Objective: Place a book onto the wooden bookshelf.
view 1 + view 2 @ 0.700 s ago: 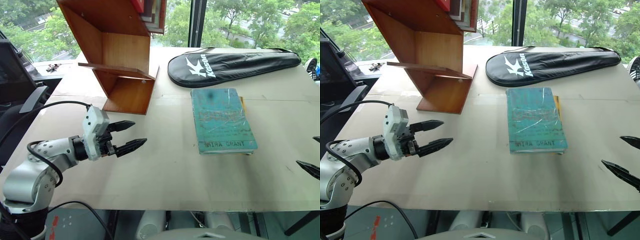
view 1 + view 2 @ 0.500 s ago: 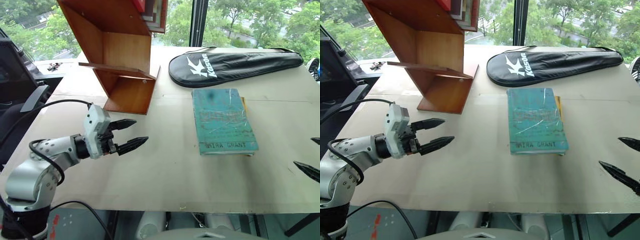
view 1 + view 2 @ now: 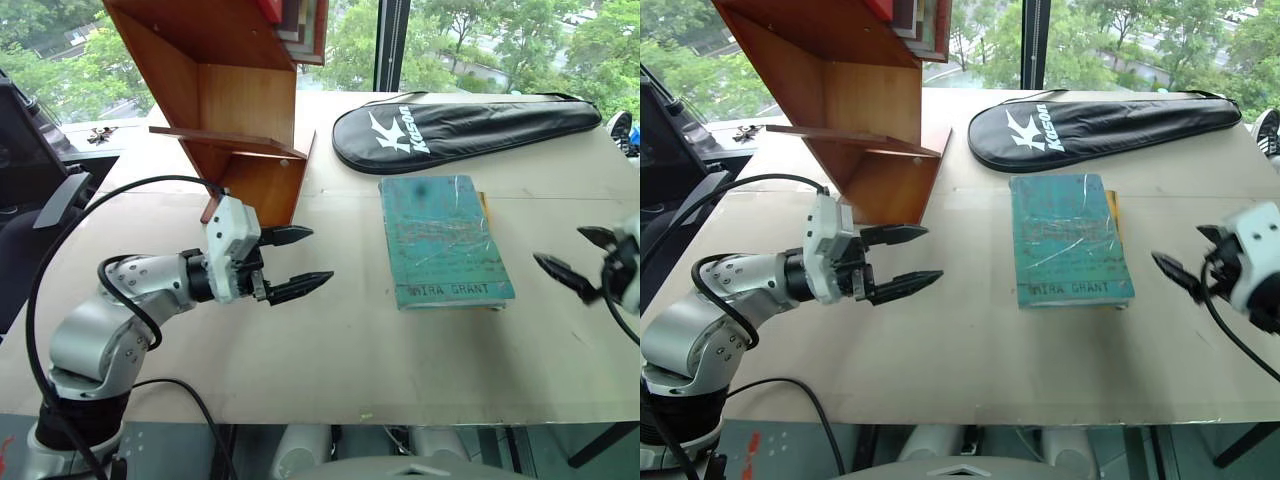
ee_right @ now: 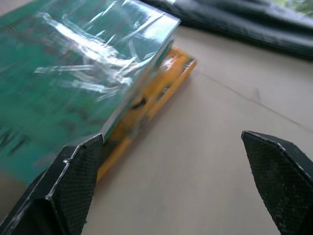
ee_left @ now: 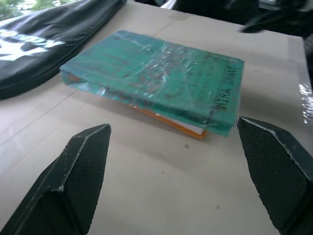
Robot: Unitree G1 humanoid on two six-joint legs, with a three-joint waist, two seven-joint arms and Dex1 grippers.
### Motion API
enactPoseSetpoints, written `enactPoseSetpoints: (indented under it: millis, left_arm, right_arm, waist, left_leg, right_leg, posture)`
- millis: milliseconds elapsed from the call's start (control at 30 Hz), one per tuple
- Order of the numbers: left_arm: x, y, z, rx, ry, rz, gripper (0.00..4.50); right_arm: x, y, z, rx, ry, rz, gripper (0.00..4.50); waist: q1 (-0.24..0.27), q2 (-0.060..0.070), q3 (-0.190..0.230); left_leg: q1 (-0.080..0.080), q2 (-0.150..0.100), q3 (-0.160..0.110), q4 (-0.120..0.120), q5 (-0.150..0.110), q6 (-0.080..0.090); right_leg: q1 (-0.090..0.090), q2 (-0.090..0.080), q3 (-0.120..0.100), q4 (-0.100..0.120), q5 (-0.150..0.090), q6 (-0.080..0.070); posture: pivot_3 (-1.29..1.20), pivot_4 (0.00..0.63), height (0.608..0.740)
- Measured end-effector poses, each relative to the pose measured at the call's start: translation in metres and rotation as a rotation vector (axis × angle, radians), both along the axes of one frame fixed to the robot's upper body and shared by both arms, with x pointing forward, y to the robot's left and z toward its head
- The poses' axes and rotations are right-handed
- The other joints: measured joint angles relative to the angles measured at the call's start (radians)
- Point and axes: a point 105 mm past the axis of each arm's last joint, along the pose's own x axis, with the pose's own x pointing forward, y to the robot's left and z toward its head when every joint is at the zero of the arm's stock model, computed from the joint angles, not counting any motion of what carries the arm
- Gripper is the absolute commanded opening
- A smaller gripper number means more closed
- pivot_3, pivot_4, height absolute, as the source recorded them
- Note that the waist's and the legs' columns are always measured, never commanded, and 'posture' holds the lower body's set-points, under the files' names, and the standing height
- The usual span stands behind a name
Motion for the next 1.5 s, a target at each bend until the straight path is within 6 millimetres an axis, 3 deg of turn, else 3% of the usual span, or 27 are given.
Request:
enactPoseSetpoints:
  millis: [133,233,467,933,1333,1500]
  left_arm:
    - [-0.001,-0.001,0.001,0.002,-0.007,-0.001,4.29]
    - [0.000,-0.001,0.002,0.000,-0.013,0.006,4.29]
    - [0.001,-0.002,0.002,-0.011,-0.025,0.019,4.29]
    - [0.000,0.000,-0.005,-0.023,-0.021,0.034,4.29]
    - [0.002,0.009,-0.011,-0.002,-0.015,0.023,4.29]
    - [0.003,0.012,-0.014,0.007,-0.007,0.028,4.29]
  right_arm:
    - [0.023,0.002,-0.010,-0.095,0.086,-0.148,1.20]
    - [0.035,-0.003,-0.014,-0.111,0.100,-0.272,0.12]
    - [0.045,0.005,-0.048,-0.118,0.214,-0.348,0.12]
    - [0.056,0.024,-0.028,-0.077,0.143,-0.260,0.12]
    - [0.051,0.072,-0.037,-0.028,0.170,-0.063,0.12]
    - [0.049,0.078,-0.037,-0.023,0.165,-0.034,0.12]
  waist:
    - [0.009,0.000,0.001]
    - [0.006,0.000,0.001]
    - [0.001,0.001,0.001]
    - [-0.001,0.001,0.001]
    - [-0.002,0.001,0.001]
    - [-0.002,0.001,0.001]
  left_leg:
    - [-0.003,0.000,-0.002,0.000,0.001,-0.002]
    - [-0.011,-0.001,-0.002,0.001,0.002,-0.003]
    - [-0.015,-0.001,-0.001,0.001,0.002,-0.003]
    - [-0.014,-0.001,-0.001,0.002,0.002,-0.003]
    - [-0.014,-0.001,-0.001,0.002,0.002,-0.003]
    - [-0.014,-0.001,-0.001,0.002,0.002,-0.003]
  right_leg:
    - [-0.001,0.001,-0.003,-0.002,0.001,0.002]
    - [-0.009,0.000,-0.003,-0.003,0.002,0.003]
    - [-0.013,0.001,-0.002,-0.001,0.002,0.004]
    - [-0.013,0.003,-0.002,0.001,0.002,0.004]
    - [-0.013,0.003,-0.002,0.001,0.002,0.004]
    - [-0.013,0.003,-0.002,0.001,0.002,0.004]
  posture:
    - [0.00,0.150,0.740]
    - [0.00,0.150,0.740]
    - [0.00,0.150,0.740]
    - [0.00,0.150,0.740]
    - [0.00,0.150,0.740]
    - [0.00,0.150,0.740]
